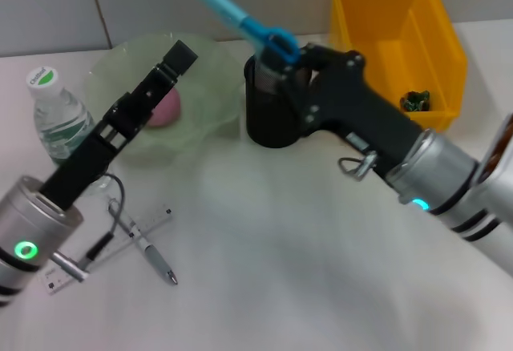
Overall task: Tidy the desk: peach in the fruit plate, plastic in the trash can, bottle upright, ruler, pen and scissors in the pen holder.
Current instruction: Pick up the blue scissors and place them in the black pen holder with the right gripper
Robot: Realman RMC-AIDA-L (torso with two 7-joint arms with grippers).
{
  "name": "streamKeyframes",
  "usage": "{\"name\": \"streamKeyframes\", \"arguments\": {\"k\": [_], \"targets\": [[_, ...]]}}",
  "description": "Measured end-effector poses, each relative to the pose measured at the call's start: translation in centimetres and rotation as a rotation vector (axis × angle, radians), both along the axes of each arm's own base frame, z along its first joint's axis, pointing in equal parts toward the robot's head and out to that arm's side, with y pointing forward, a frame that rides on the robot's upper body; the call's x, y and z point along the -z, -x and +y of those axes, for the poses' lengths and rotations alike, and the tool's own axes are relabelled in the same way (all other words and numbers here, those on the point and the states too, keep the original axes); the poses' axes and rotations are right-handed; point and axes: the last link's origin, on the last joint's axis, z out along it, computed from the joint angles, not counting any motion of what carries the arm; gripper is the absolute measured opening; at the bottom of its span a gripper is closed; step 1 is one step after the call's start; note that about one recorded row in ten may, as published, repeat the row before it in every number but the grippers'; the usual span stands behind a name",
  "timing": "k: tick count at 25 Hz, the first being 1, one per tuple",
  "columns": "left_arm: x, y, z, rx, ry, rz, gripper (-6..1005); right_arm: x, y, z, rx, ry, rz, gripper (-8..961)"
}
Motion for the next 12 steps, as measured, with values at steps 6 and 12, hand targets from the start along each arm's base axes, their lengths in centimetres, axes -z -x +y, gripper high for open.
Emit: {"name": "streamKeyframes", "arguments": {"k": [6, 12], "targets": [[-2.7, -0.2, 0.6, 0.213, -0.069, 0.140, 861, -2.5, -2.4, 1.1, 0.098, 0.115, 0.091, 83], [-3.5, -0.2, 0.7, 0.410, -0.062, 0.353, 860, -5.6, -4.4, 2.9, 0.180, 0.263, 0.089, 82]]}}
